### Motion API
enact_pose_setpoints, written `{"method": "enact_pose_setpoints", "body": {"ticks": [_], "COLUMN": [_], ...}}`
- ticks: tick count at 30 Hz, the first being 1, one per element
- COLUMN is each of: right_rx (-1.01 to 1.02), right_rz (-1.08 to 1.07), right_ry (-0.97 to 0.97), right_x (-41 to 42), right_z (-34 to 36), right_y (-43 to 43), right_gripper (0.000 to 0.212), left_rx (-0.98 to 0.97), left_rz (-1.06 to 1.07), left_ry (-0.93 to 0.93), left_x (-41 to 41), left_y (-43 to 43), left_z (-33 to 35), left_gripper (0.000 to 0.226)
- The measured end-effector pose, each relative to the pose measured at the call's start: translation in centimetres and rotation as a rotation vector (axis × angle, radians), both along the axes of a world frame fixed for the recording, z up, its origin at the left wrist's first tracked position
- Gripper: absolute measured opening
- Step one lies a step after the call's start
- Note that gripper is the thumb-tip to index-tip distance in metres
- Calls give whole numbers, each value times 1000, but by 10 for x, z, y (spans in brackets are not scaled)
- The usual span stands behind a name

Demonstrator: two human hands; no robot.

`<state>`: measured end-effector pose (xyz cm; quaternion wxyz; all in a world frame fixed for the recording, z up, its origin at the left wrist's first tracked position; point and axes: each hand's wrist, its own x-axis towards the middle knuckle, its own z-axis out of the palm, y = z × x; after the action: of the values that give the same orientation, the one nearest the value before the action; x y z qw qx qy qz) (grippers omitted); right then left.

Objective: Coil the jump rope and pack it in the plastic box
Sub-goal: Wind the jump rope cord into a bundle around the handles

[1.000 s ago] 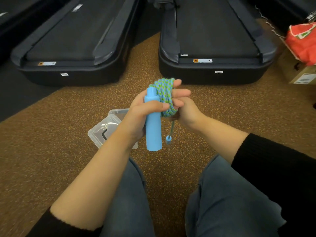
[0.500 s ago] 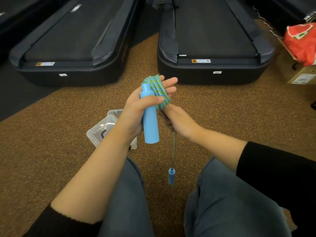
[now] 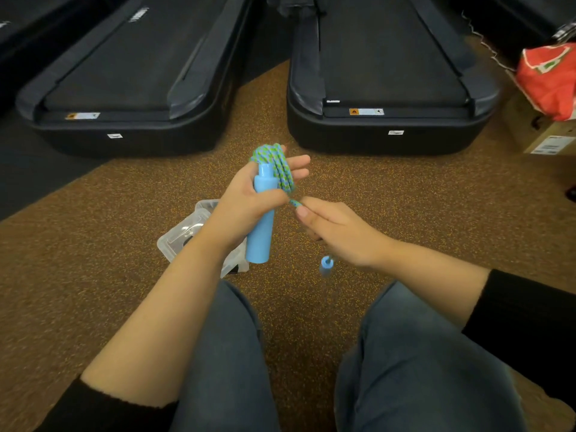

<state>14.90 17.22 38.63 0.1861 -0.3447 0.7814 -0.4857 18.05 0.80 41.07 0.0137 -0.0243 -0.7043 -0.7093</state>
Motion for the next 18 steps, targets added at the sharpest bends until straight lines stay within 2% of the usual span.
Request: {"method": "enact_pose_setpoints", "body": {"ticks": [6,8,10,14,18], "right_rx": [56,68,96,123,233], "right_rz": [17,13,16,6,-93], "right_ry": [142,218,283,307,399], "right_x": [-4,-10,-15,-22,-29], "right_z": [30,37,44,61,74], "right_y": [4,5,5,5,2], "right_gripper": [31,29,32,50,55], "left_rx": [-206,-304,-322,-298,-274], "left_rz": [-30,4,-10,-45,-147], "left_ry": [-24,-38,-44,-47,-33], "left_x": [6,7,8,11,14], "left_y": [-3,-5,-5,-1,4], "left_z": [-1,-1,0,5,3], "left_gripper": [50,70,75,32,43]}}
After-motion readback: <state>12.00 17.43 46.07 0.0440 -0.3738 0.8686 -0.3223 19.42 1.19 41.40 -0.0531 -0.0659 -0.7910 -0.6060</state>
